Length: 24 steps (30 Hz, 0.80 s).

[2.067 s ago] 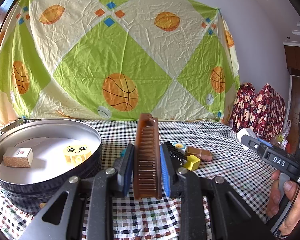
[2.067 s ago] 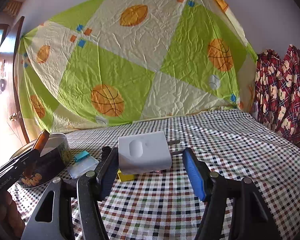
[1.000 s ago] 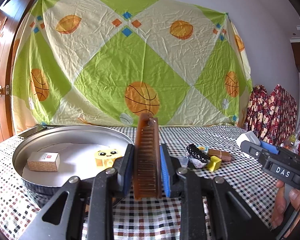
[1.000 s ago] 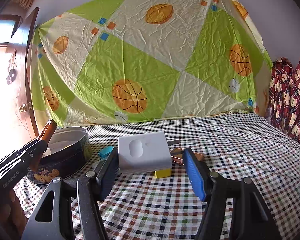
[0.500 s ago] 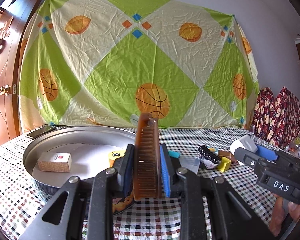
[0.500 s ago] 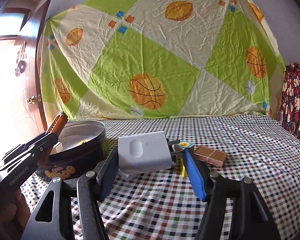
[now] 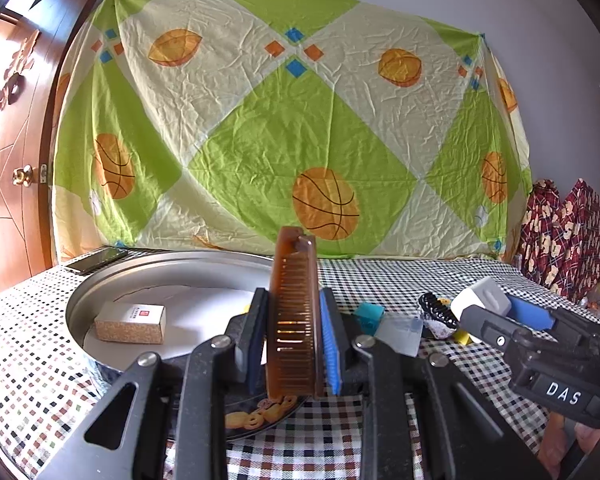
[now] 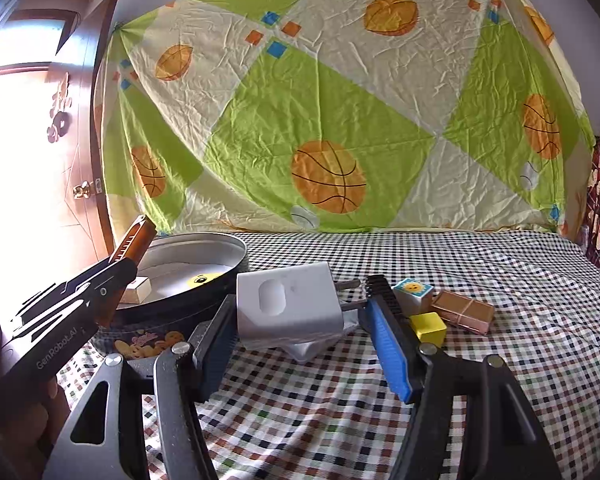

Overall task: Organize rigid objects
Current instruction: 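Lower the brown comb and white soap box over the tin with both grippers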

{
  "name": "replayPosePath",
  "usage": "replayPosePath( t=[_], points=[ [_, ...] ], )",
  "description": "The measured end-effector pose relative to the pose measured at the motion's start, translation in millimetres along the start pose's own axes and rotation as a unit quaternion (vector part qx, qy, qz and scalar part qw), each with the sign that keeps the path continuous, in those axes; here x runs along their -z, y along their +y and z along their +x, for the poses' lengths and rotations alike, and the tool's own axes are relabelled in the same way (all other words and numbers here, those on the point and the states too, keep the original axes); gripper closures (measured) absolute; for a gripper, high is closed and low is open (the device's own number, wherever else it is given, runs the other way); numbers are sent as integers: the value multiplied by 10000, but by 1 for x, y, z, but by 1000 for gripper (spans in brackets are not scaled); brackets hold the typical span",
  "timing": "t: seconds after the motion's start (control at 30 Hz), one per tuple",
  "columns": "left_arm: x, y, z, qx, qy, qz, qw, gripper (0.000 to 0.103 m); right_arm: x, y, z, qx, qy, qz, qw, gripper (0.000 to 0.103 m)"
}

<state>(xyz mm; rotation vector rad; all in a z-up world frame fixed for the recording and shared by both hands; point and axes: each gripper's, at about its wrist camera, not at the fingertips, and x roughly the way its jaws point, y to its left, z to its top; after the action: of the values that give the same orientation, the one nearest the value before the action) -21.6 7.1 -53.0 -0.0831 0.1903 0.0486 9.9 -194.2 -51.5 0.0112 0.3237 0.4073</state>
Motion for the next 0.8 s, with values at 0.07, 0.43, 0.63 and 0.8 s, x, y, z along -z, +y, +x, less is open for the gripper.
replayPosePath(
  t=[0.07, 0.43, 0.63, 0.8],
  points=[
    [0, 2, 0, -19, 0, -5, 10000, 79, 0, 5, 1, -47, 16, -36, 10000, 37],
    [0, 14, 0, -135, -1, -69, 9999, 79, -1, 22, 7, -224, 96, -108, 9996, 37],
    [0, 22, 0, -205, 12, -118, 9997, 79, -1, 33, 11, -323, 126, -185, 9992, 37],
    [0, 28, -1, -251, 8, -156, 9996, 79, 0, 41, 14, -384, 144, -247, 9989, 37]
  ],
)
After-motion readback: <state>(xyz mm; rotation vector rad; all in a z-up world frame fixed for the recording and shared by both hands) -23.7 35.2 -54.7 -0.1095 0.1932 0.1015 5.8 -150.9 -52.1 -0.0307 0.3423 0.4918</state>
